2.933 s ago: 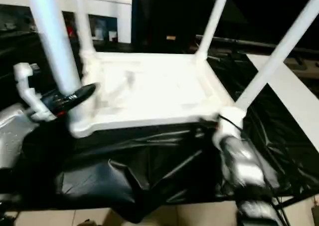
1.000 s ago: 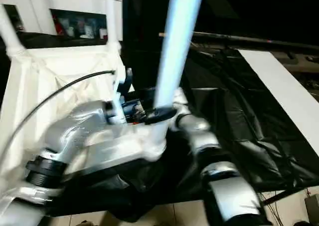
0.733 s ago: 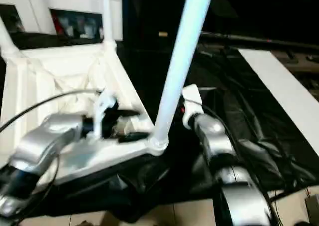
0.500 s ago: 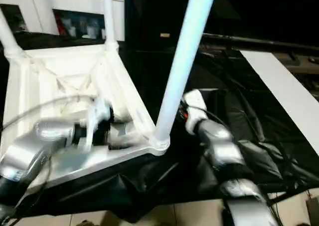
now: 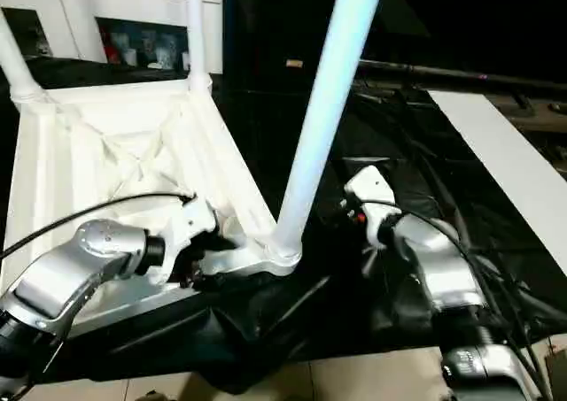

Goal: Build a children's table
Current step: Rotate table base

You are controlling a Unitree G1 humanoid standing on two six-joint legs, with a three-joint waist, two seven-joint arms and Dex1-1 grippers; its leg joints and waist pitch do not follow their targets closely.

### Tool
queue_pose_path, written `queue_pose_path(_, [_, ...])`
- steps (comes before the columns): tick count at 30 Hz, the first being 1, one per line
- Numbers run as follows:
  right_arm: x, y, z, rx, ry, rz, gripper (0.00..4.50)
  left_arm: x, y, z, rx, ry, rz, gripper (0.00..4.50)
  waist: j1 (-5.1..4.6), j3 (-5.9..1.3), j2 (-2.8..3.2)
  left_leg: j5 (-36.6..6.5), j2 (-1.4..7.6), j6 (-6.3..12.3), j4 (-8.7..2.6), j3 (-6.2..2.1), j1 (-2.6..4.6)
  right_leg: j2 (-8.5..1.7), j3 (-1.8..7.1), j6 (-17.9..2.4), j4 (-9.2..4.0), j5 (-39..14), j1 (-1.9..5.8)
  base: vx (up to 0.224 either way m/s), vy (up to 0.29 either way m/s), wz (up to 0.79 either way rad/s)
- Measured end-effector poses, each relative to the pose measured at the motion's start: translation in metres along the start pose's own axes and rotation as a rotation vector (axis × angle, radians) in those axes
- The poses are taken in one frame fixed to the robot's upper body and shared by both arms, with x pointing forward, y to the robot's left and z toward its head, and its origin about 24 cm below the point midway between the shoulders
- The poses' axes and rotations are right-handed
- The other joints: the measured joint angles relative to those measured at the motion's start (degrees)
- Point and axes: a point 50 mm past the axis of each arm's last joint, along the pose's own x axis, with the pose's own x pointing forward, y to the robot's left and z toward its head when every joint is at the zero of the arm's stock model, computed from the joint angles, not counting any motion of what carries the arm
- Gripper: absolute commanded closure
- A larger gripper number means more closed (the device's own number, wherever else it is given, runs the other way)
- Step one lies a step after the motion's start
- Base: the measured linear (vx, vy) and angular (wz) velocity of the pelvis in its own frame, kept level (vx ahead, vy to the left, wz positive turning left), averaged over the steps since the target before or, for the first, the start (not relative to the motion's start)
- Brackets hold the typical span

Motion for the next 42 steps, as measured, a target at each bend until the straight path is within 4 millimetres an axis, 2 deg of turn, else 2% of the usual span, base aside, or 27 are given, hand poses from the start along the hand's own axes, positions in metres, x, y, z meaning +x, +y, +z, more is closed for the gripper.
queue_pose_path(6, [-0.004, 0.014, -0.003, 0.003, 0.015, 0.027, 0.54, -0.004, 0.001, -0.003, -0.008, 0.045, 0.022, 1.73, -0.13, 0.16, 1.44, 0.0, -0.01, 0.0, -0.02, -0.07, 0.02, 0.0, -0.05, 0.0, 0.01, 0.0, 0.02, 0.0, 0.0, 0.0])
queue_pose_path(12, [-0.011, 0.023, -0.003, -0.01, 0.026, 0.084, 0.54, -0.004, 0.001, -0.008, 0.015, 0.093, 0.035, 2.18, -0.17, 0.01, 2.25, 0.0, -0.03, 0.0, -0.02, -0.11, 0.02, 0.0, -0.04, 0.0, 0.01, 0.0, 0.05, 0.0, 0.0, 0.0])
queue_pose_path(20, [-0.014, 0.023, 0.001, -0.015, 0.025, 0.086, 0.54, -0.006, 0.004, -0.013, 0.074, 0.12, 0.023, 2.72, -0.78, -0.06, 2.42, 0.0, -0.03, 0.0, -0.02, -0.2, 0.05, 0.01, -0.11, 0.0, 0.02, 0.1, 0.07, 0.0, 0.0, 0.0])
queue_pose_path(23, [-0.014, 0.023, 0.0, -0.006, 0.034, 0.084, 0.54, -0.011, 0.011, -0.015, 0.102, 0.131, 0.048, 3.04, -0.98, -0.06, 2.42, 0.0, -0.03, 0.0, -0.02, -0.29, 0.08, 0.04, -0.14, 0.2, 0.02, 0.1, 0.06, 0.0, 0.0, 0.0])
queue_pose_path(27, [-0.013, 0.024, 0.0, -0.002, 0.035, 0.083, 0.54, -0.023, 0.026, -0.028, 0.119, 0.191, 0.109, 3.39, -0.95, -0.06, 2.41, 0.0, -0.03, -0.01, -0.02, -0.41, 0.1, 0.04, -0.25, 0.2, 0.02, 0.2, 0.05, 0.0, 0.0, 0.0])
queue_pose_path(32, [-0.011, 0.027, 0.001, 0.003, 0.028, 0.095, 0.54, -0.03, 0.034, -0.032, 0.154, 0.2, 0.125, 3.78, -0.79, -0.06, 2.41, 0.0, -0.07, -0.01, -0.01, -0.42, 0.06, 0.02, -0.21, 0.2, 0.01, 0.2, 0.06, 0.0, 0.0, 0.0])
queue_pose_path(35, [-0.006, 0.031, 0.003, 0.031, -0.005, 0.115, 0.54, -0.032, 0.033, -0.029, 0.124, 0.121, 0.094, 4.06, -0.73, -0.06, 2.41, 0.0, -0.07, -0.02, -0.01, -0.42, -0.03, 0.02, -0.21, 0.2, -0.01, 0.2, 0.02, 0.0, 0.0, 0.0])
queue_pose_path(39, [0.0, 0.037, 0.012, 0.037, -0.056, 0.163, 0.54, -0.026, 0.03, -0.014, 0.105, -0.038, 0.052, 4.24, -0.45, -0.08, 2.38, 0.0, -0.08, -0.02, 0.0, -0.36, -0.08, 0.0, -0.16, 0.0, -0.06, 0.3, 0.02, 0.0, 0.0, 0.0])
queue_pose_path(42, [0.004, 0.037, 0.02, 0.017, -0.087, 0.169, 0.54, -0.02, 0.03, -0.014, 0.074, -0.081, 0.042, 4.43, -0.48, -0.1, 2.33, 0.0, -0.08, -0.02, 0.0, -0.33, -0.08, 0.0, -0.14, 0.0, -0.09, 0.2, 0.02, 0.0, 0.0, 0.0])
